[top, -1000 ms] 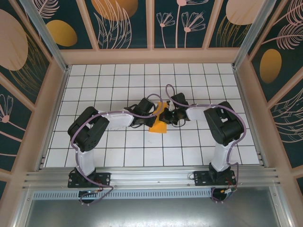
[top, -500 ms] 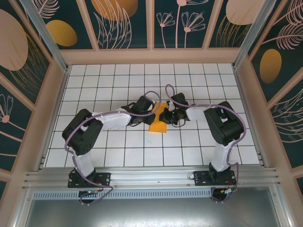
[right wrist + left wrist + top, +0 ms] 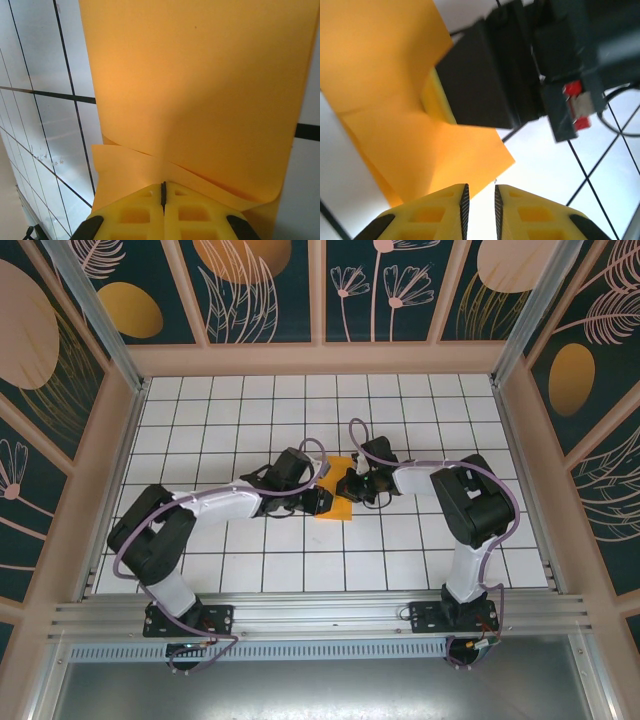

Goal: Fold a paper plane with a square sheet of paper (fold left side to right side)
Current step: Fold the triangle a second time at the center of the table.

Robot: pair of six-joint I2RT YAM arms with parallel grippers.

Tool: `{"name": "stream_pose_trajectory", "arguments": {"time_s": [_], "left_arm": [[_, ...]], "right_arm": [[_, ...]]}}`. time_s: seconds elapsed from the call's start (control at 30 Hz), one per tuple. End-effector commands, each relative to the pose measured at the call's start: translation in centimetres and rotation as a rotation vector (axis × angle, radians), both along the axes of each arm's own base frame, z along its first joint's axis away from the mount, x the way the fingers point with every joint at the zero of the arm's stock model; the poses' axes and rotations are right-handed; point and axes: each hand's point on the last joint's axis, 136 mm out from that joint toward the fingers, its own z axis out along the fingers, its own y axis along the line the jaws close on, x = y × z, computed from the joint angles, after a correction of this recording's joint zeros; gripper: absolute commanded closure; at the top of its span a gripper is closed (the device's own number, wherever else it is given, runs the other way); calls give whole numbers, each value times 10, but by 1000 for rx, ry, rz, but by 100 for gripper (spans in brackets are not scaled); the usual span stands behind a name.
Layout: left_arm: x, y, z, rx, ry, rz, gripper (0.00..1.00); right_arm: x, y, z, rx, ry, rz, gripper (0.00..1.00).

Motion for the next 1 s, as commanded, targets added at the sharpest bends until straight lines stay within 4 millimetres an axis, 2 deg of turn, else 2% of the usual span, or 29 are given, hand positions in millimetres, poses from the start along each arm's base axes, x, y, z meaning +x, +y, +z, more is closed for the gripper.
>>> {"name": "stream_pose_trajectory", "arguments": {"time_s": [0.0,0.33,0.97], "left_arm": [[-10,-10,-15,-53,96,-33,78],[2,-6,-35,-3,92,25,79],[-3,17,-53,37,121,84,81]], "right_arm": [[-13,-12,-26,-91,69,2,100],[-14,-13,-25,-95,69,8,100],[-15,-15,-27,-114,69,17,100]]}}
